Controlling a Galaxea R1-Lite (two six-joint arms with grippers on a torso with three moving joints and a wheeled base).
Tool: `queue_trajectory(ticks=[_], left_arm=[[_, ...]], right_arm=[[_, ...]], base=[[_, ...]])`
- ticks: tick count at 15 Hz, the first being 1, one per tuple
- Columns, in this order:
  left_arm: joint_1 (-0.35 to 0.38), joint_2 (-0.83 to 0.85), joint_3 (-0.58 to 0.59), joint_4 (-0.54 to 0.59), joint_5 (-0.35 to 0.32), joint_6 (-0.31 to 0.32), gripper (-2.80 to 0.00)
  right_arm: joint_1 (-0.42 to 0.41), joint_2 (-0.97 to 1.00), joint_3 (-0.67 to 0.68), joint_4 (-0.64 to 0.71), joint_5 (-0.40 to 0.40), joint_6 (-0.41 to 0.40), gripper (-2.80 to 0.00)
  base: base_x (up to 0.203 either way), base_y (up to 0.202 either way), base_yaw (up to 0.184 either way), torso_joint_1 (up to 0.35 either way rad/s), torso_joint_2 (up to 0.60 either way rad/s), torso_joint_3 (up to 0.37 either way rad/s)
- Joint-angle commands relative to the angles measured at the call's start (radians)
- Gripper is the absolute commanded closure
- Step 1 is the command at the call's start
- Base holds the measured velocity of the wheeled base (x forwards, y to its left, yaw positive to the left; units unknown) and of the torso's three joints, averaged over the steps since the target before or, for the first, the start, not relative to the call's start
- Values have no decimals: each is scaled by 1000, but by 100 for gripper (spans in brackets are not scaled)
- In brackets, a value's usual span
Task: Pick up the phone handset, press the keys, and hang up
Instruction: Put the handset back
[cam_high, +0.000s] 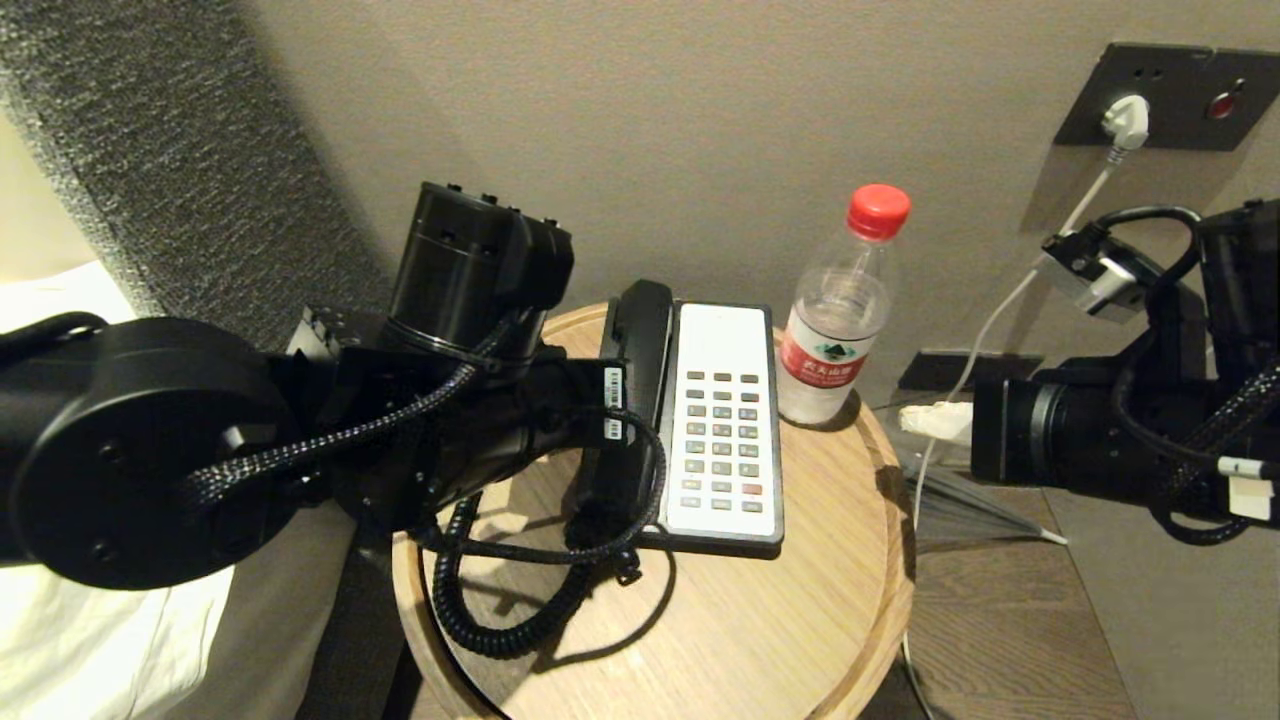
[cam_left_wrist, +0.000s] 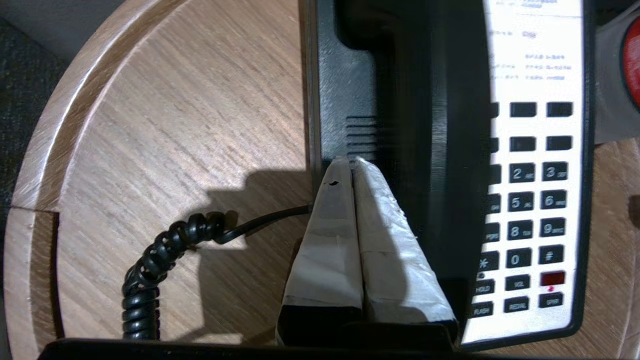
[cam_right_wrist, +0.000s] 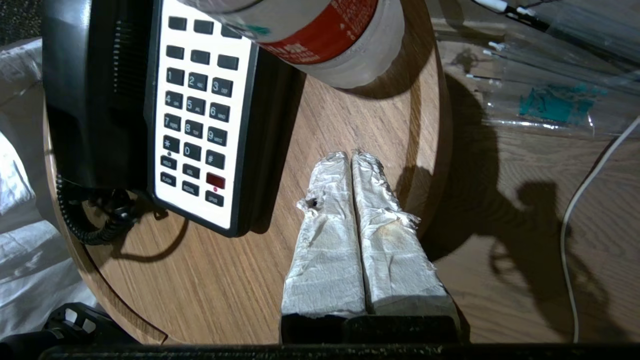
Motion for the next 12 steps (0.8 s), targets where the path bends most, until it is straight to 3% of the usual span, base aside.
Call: queue_trajectory(ticks=[1, 7, 12], left_arm=[[0, 6, -9, 3, 3, -3, 0], [1, 0, 1, 9, 7, -15, 0], [29, -105, 20, 18, 10, -17, 0]], right_arm=[[0, 1, 8, -7, 0, 2, 0], [0, 3, 19, -30, 0, 1, 0], [2, -3, 25, -30, 0, 2, 0]], base=[[0, 0, 0, 0, 0, 0], [0, 0, 0, 0, 0, 0], [0, 0, 0, 0, 0, 0]])
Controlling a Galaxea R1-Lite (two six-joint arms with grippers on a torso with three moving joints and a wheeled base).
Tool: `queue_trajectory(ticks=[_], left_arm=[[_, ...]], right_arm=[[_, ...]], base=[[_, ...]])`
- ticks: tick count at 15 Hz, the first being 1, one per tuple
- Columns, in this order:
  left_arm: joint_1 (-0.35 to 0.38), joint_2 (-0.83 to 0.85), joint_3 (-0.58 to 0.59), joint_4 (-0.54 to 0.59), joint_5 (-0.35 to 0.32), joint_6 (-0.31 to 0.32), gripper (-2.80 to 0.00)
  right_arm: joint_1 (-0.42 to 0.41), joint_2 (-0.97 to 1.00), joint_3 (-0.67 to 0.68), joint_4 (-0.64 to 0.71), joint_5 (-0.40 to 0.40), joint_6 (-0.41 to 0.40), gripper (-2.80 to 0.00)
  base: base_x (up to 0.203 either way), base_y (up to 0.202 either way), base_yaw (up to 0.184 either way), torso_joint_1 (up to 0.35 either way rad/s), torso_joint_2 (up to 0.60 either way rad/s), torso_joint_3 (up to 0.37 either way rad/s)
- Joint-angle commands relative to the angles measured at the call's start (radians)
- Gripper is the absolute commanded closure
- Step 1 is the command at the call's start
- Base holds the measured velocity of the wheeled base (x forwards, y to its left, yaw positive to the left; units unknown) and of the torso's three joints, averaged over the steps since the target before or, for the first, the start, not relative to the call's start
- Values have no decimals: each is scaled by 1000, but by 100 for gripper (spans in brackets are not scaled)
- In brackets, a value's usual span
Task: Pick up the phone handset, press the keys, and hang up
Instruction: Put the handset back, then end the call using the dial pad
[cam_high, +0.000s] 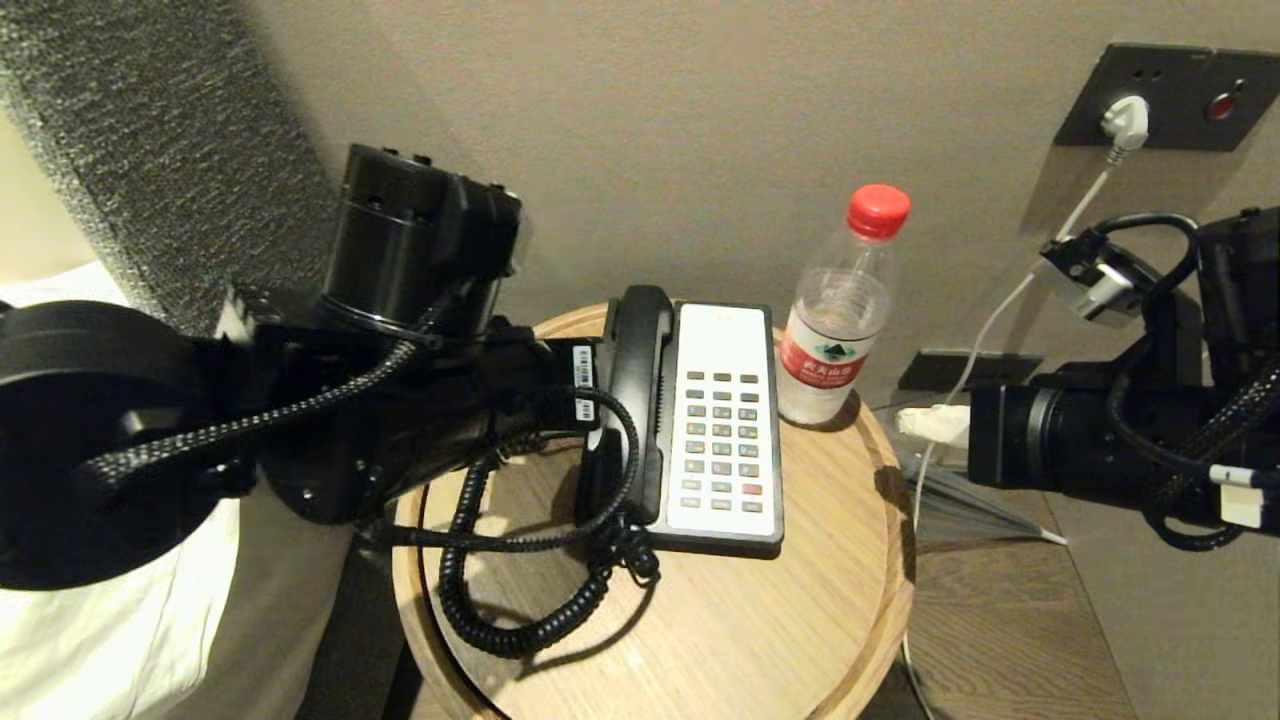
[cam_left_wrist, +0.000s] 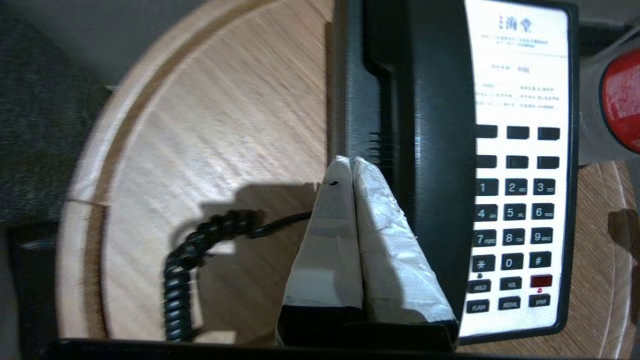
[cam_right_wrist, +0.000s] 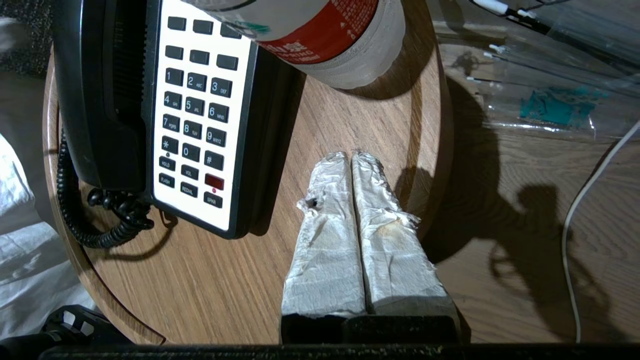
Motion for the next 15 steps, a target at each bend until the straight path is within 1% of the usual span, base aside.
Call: queue_trajectory(ticks=[1, 4, 8, 11, 12, 15], left_arm=[[19, -82, 35, 3, 1, -3, 0], [73, -211, 131, 1, -7, -13, 0], [135, -382, 229, 1, -57, -43, 0], [208, -477, 272, 4, -75, -92, 0], [217, -491, 285, 4, -84, -112, 0], [221, -513, 321, -3, -87, -127, 0]], right_arm=[[2, -1, 6, 0, 1, 3, 0], [25, 33, -10, -4, 5, 4, 0], [128, 99, -13, -43, 2, 3, 0], [177, 144, -16, -63, -7, 3, 0], [183, 149, -23, -64, -5, 2, 0], [204, 147, -32, -66, 15, 4, 0]], base=[[0, 0, 0, 0, 0, 0], [0, 0, 0, 0, 0, 0], [0, 0, 0, 0, 0, 0], [0, 0, 0, 0, 0, 0], [0, 0, 0, 0, 0, 0], [0, 0, 0, 0, 0, 0]])
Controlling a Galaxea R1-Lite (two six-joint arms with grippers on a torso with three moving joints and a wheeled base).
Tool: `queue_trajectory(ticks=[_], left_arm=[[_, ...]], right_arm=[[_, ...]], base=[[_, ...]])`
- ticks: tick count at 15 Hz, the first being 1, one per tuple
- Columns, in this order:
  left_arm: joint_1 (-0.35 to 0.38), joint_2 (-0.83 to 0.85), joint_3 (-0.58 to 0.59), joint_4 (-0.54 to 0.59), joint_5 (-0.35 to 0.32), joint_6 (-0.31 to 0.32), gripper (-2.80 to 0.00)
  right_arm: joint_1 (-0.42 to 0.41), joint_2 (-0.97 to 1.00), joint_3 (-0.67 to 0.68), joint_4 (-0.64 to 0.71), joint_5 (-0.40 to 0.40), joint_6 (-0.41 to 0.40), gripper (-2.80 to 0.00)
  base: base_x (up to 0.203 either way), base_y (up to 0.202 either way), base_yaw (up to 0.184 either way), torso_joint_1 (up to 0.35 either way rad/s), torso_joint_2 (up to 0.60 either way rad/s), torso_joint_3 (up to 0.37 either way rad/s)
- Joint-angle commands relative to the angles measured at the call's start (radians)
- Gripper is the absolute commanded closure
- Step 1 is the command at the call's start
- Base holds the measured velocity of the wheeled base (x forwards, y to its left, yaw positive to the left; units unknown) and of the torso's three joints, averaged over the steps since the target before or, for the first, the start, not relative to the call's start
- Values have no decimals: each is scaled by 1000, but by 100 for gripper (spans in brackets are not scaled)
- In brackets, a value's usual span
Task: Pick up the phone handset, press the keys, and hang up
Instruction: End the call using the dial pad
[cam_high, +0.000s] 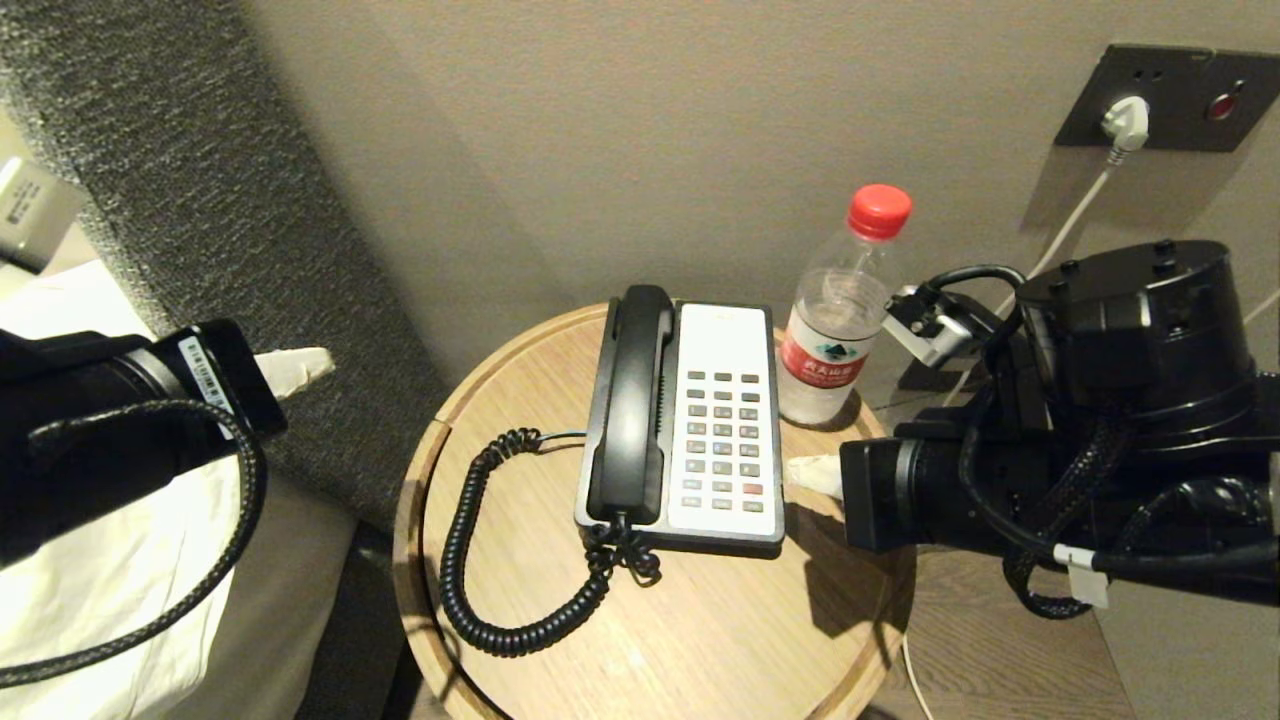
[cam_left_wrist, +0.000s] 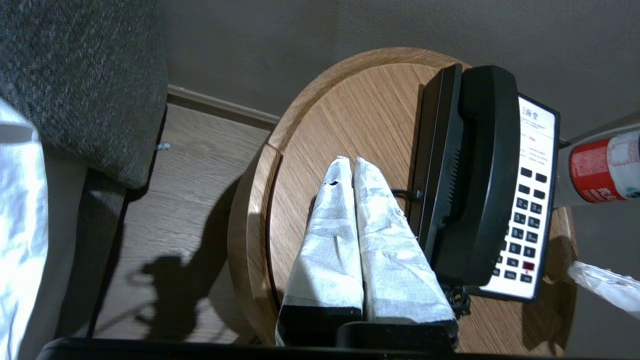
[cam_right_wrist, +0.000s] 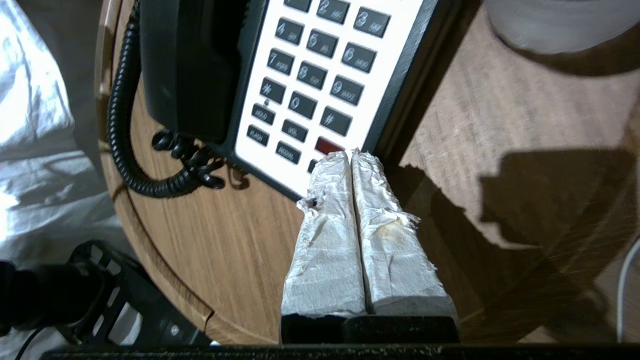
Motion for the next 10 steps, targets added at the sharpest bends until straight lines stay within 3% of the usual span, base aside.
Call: queue_trajectory(ticks=[1, 10], left_arm=[[16, -36, 18, 0, -1, -21, 0], [22, -39, 40, -9, -9, -27, 0]], right_arm=[[23, 11, 3, 0, 9, 5, 0], [27, 74, -4, 0, 9, 5, 0]], base=[[0, 0, 0, 0, 0, 0], [0, 0, 0, 0, 0, 0]])
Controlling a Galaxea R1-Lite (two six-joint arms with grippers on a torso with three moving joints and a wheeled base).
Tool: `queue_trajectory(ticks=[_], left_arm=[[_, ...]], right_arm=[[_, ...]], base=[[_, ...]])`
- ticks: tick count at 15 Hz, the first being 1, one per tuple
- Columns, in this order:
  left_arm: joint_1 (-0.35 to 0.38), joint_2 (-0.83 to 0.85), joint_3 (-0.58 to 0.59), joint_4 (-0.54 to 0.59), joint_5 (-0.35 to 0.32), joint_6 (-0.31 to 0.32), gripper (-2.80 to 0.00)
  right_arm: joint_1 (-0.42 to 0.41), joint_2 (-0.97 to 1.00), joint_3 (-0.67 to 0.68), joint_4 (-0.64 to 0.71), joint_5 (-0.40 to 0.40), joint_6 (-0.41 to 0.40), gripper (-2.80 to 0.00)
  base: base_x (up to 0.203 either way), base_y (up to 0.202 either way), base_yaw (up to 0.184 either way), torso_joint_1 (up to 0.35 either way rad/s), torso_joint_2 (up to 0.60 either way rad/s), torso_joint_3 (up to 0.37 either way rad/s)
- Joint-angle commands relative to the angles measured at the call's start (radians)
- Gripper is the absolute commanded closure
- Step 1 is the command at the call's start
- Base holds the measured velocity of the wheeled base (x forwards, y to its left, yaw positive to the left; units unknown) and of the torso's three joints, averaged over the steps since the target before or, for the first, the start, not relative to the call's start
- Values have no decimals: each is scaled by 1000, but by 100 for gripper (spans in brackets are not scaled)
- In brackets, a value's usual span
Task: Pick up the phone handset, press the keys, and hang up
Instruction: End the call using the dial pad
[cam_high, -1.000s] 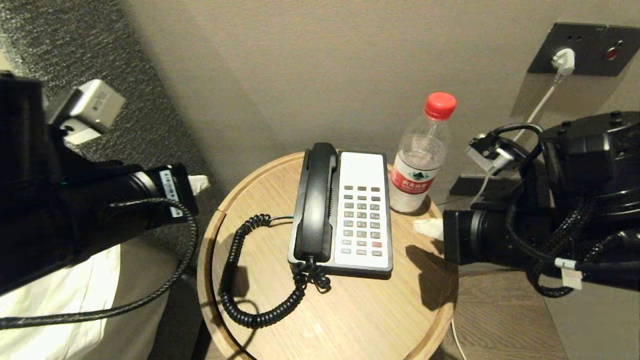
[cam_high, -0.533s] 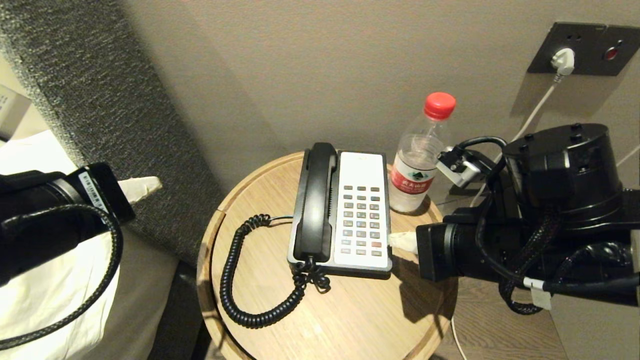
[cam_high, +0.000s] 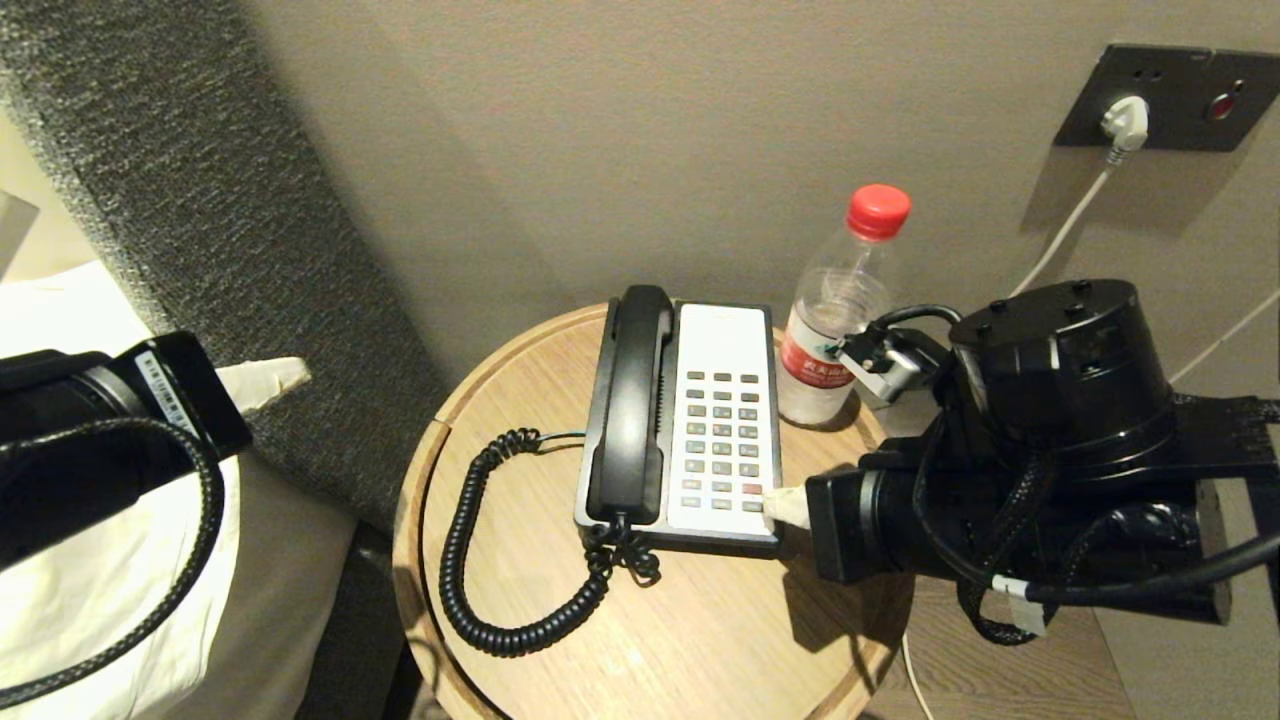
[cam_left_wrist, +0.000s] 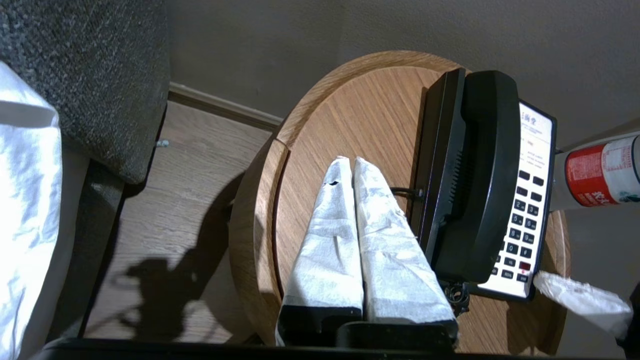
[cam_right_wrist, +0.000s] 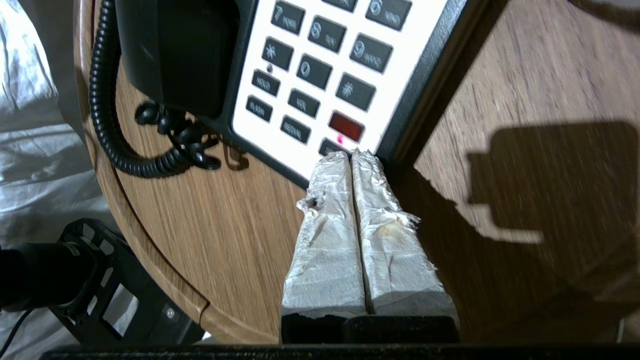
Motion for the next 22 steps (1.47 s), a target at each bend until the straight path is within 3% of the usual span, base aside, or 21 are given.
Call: queue_trajectory(ticks=[1, 16, 22], left_arm=[[0, 2, 10, -1, 3, -22, 0], [0, -18, 42, -2, 1, -29, 0], [19, -41, 40, 1, 4, -27, 0]], right_arm=[[6, 23, -14, -1, 6, 3, 0], [8, 43, -20, -4, -1, 4, 0], [7, -44, -25, -21, -4, -1, 0]], base=[[0, 0, 0, 0, 0, 0], [0, 0, 0, 0, 0, 0], [0, 0, 0, 0, 0, 0]])
